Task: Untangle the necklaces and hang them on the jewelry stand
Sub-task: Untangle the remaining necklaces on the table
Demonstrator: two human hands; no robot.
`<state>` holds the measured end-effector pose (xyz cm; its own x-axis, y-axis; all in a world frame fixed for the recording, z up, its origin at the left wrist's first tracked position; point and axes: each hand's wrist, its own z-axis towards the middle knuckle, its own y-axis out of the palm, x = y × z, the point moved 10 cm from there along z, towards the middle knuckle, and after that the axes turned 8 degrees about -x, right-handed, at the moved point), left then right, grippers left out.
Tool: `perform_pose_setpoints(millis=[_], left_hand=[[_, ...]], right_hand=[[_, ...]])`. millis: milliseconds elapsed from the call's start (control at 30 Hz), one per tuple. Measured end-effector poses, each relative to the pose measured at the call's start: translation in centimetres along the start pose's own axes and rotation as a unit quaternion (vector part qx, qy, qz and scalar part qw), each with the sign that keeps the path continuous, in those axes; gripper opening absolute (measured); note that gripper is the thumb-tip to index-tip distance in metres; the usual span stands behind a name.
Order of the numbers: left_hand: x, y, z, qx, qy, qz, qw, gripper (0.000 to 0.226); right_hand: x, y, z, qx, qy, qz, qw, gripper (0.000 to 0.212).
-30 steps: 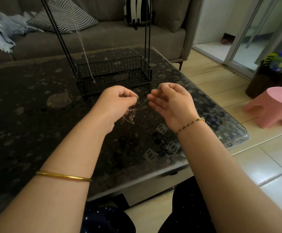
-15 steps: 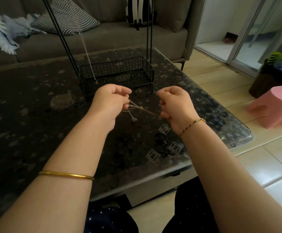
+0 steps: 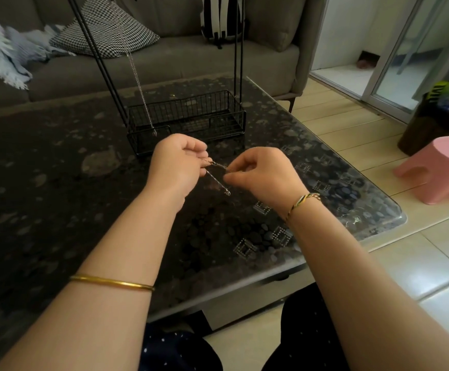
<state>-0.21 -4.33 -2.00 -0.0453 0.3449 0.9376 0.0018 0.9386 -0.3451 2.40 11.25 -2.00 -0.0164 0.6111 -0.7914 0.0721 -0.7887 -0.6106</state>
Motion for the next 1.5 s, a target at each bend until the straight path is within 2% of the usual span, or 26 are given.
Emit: perform_pose_setpoints(millis=[167,233,333,433,700,833,967,1033,1167,1300,1433,1500], left_hand=[[1.3,0.3,-0.3,0.012,0.059,0.177,0.982,0.032],[2.0,0.6,-0.7,0.011,0.084,0.233,0.969,0.028],[2.4,1.1,-1.1,-0.001,0.095,0.273,0.957,0.018],[2.5,1.5,-1.2,-0.024,0.087,0.254,0.963,0.006],[1.5,1.5,-0.9,-0.059,0.018,0.09,0.994,0.011],[0.4,0.8,-0.9,-0.044,-0.053,-0.014,0.998,0.019],[-0.5,1.3,-0.9,-0.058,-0.092,-0.119,0.987,0.021],[-0.5,1.7,-1.1,-0.07,-0.099,-0.105,0.987,0.022],[0.0,2.2,-1.2,-0.1,-0.079,0.028,0.991,0.028],[0.7,2.5,-1.5,-0.104,-0.044,0.116,0.987,0.034],[0.4,2.8,-1.6,-0.126,-0.055,0.138,0.981,0.035],[0.4,2.3,-1.6,-0.114,-0.059,0.139,0.982,0.035]], right_hand=[[-0.6,-0.3,-0.2,0.018,-0.017,-0.105,0.994,0.014],[-0.6,-0.6,-0.2,0.028,-0.022,-0.081,0.996,0.004],[-0.1,-1.2,-0.2,0.048,-0.019,0.007,0.999,0.007],[0.4,-1.5,-0.1,0.055,-0.008,0.07,0.996,0.009],[1.5,-1.3,0.3,0.035,0.032,0.023,0.999,0.023],[1.9,-0.7,0.2,0.015,0.04,0.071,0.997,0.012],[2.3,-0.1,0.2,-0.007,0.056,0.15,0.987,0.009],[2.3,0.3,0.2,-0.02,0.059,0.182,0.981,0.01],[1.8,1.2,0.1,-0.057,0.052,0.224,0.971,0.014],[1.8,1.3,0.1,-0.06,0.052,0.198,0.977,0.015],[2.2,0.6,0.0,-0.034,0.061,0.21,0.975,0.014],[2.4,0.1,0.0,-0.023,0.065,0.203,0.977,0.01]])
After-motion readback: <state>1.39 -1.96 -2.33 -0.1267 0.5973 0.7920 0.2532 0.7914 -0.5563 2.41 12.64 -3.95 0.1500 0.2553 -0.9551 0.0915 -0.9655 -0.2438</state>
